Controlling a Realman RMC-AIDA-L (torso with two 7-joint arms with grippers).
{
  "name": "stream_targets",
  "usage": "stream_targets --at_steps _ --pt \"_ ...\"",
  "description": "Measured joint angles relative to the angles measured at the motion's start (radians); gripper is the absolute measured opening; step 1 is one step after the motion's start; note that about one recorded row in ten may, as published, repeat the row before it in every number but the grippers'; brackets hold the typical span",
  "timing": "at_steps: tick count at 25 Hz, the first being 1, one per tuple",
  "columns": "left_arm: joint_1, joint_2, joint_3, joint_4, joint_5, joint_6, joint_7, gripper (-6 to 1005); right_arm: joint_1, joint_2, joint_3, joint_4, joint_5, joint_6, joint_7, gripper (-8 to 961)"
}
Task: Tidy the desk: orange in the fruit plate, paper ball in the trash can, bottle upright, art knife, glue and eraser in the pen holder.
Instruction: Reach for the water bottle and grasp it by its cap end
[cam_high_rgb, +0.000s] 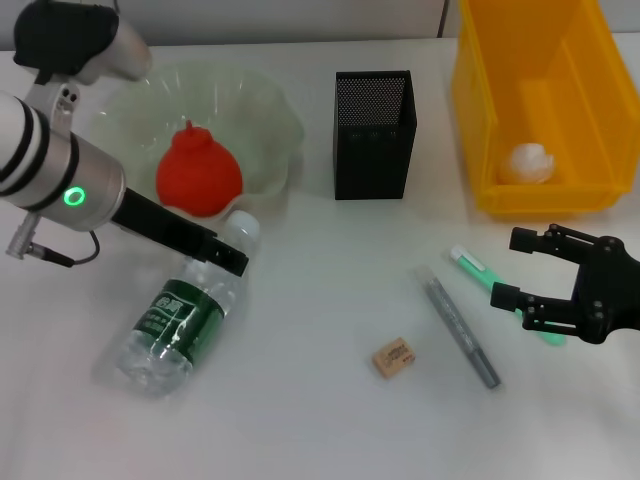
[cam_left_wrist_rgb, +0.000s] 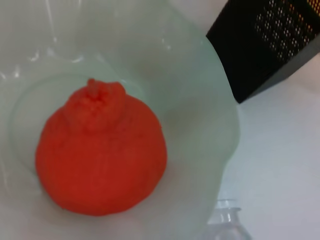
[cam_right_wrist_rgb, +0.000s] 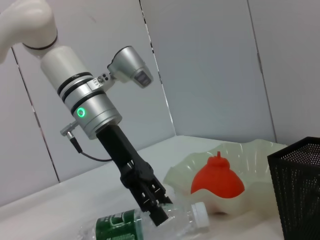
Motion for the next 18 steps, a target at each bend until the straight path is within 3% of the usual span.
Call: stream_targets --at_steps 18 --pt "0.001 -0.001 0.170 0.042 -0.066 -0.043 -0.056 831 -0.004 0.001 0.000 0.002 0.000 0.011 -0.002 819"
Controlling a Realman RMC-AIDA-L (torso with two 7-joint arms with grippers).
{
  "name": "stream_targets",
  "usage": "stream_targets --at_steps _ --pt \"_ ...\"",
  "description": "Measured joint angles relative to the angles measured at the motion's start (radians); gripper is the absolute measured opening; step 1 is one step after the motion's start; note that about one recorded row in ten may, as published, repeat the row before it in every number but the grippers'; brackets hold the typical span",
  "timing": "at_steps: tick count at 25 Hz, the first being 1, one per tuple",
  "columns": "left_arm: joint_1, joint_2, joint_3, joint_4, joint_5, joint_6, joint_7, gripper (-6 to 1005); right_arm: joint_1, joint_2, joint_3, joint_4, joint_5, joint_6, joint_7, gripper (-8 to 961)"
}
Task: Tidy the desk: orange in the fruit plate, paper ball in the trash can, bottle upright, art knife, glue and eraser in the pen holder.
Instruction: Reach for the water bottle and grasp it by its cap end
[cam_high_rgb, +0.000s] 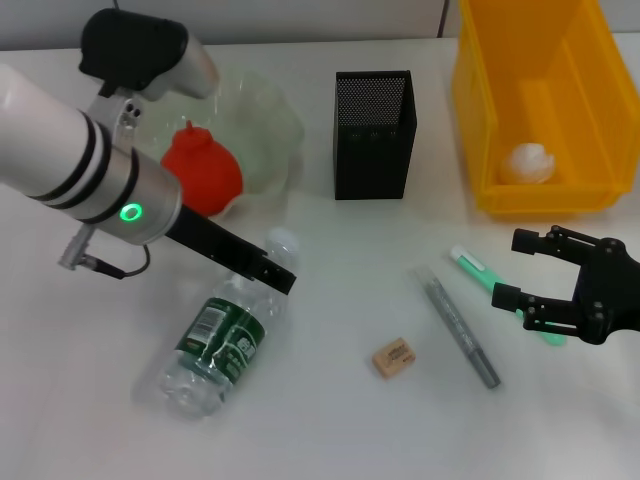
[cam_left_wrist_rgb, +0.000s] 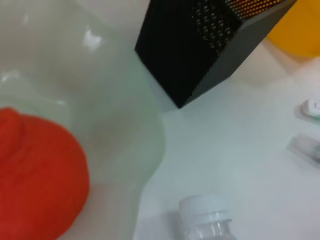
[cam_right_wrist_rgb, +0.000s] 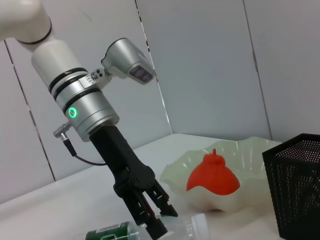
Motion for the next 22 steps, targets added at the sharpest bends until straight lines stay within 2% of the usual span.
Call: stream_targets --at_steps 15,22 --pt "-0.036 0.000 0.096 -0.037 -0.017 -0.150 -0.015 828 -0.002 0.000 0.001 0.000 0.002 0.000 0.000 819" --pt "-0.057 0.000 0.142 -0.121 -0.007 -0.219 -0.016 827 -0.006 0.000 0.002 0.000 0.004 0.000 0.000 819"
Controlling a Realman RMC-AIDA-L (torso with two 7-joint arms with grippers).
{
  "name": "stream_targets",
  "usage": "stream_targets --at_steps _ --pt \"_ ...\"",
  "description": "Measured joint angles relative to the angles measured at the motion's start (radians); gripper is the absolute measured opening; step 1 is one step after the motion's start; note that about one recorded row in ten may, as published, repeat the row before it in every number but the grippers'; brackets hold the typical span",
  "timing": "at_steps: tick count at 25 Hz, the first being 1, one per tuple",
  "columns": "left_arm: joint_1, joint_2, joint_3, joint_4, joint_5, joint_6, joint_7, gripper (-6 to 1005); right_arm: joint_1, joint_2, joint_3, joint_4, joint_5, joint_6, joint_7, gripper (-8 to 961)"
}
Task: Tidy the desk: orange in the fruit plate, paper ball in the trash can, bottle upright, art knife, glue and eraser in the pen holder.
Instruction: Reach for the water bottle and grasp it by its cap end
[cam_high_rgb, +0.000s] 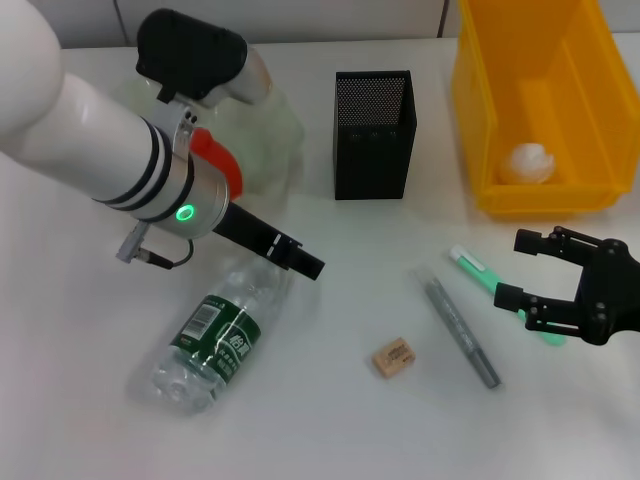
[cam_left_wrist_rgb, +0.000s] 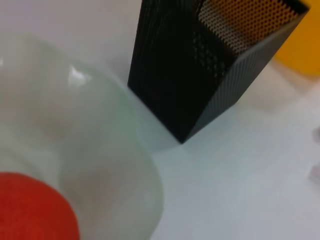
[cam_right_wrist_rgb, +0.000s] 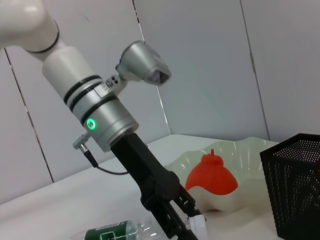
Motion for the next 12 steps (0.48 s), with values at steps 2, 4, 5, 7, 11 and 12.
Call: stream_targets --at_steps 2,4,5,7,11,12 --pt "-0.005 0.000 0.009 -0.020 0.005 -0.013 0.000 826 -0.001 0.000 0.000 0.000 0.001 0.000 0.000 819" --pt "-0.006 0.000 0.014 -0.026 0.006 -0.020 0.001 826 -0.003 0.000 0.000 0.000 0.001 0.000 0.000 818" --pt "-0.006 0.000 0.015 -0.025 0.006 -0.021 0.002 826 -0.003 0.000 0.000 0.000 0.001 0.000 0.000 818" --pt "-0.003 0.000 0.019 -0.020 0.005 -0.024 0.004 825 -0.004 0.000 0.000 0.000 0.001 0.000 0.001 818" --pt "0.003 0.000 0.037 -0.015 0.003 -0.040 0.009 824 -0.005 0.000 0.001 0.000 0.001 0.000 0.001 818" --pt "0.004 0.000 0.040 -0.015 0.003 -0.044 0.009 824 -0.006 0.000 0.002 0.000 0.001 0.000 0.001 818"
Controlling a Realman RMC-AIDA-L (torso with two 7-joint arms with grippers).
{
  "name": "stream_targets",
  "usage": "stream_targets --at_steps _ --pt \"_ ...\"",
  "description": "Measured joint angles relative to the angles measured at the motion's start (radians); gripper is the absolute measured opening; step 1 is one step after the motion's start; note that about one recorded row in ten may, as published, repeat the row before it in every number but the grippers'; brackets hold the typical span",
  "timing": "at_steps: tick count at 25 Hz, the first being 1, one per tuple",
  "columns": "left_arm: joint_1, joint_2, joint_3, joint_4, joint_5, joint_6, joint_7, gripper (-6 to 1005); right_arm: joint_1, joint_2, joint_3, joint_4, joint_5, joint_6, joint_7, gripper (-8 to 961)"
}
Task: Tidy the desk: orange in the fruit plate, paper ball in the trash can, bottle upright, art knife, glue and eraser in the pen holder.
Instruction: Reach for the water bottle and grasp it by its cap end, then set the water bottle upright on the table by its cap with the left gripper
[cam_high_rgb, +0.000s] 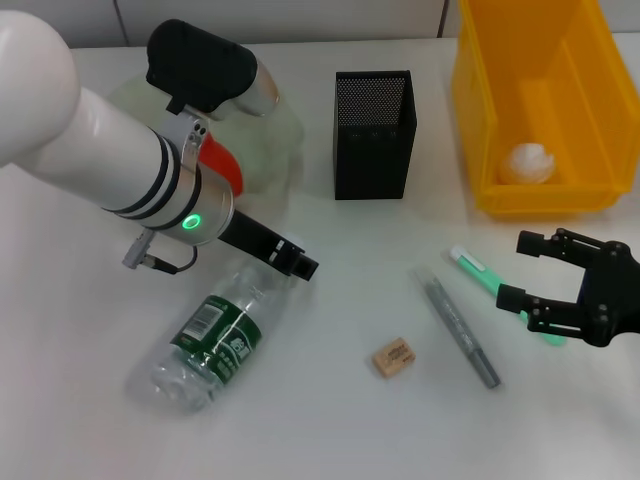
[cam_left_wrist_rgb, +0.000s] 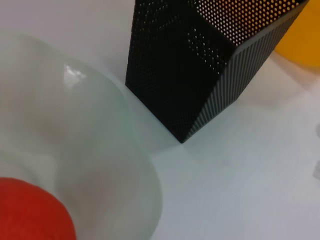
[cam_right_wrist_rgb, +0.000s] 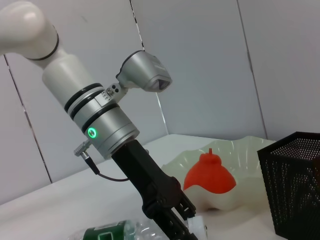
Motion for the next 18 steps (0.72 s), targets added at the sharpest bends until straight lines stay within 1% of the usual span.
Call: stream_targets --at_steps 1,3,6,9,10,11,14,15,18 --pt "0.001 0.000 0.002 0.000 0.000 -0.003 0.000 824 -0.001 0.000 0.001 0.000 0.000 0.001 0.000 818" --pt "0.003 0.000 0.008 0.001 0.001 -0.006 0.001 648 -0.002 0.000 0.001 0.000 -0.001 0.005 0.000 818" --pt "0.015 0.000 0.024 0.021 0.003 -0.008 0.007 547 -0.003 0.000 0.002 0.001 -0.001 0.010 0.000 818" --pt "0.052 0.001 0.036 0.088 -0.002 -0.003 0.048 446 -0.003 0.000 0.002 0.002 -0.002 0.010 0.000 818" --pt "0.105 0.004 0.040 0.176 -0.008 0.006 0.088 448 -0.003 0.000 0.001 0.003 -0.002 0.010 0.000 818" --pt "0.105 0.004 0.040 0.176 -0.008 0.006 0.088 450 -0.003 0.000 0.001 0.003 -0.002 0.011 0.000 818" --pt "0.189 0.007 0.031 0.299 -0.032 0.019 0.150 455 -0.004 0.000 0.001 0.003 -0.002 0.011 0.000 818" --pt "0.222 0.008 0.017 0.343 -0.059 0.022 0.184 457 -0.006 0.001 0.004 0.003 0.001 0.011 0.001 818" --pt "0.306 0.009 -0.044 0.417 -0.166 0.025 0.284 462 -0.006 0.004 0.012 0.003 0.003 0.011 0.005 818"
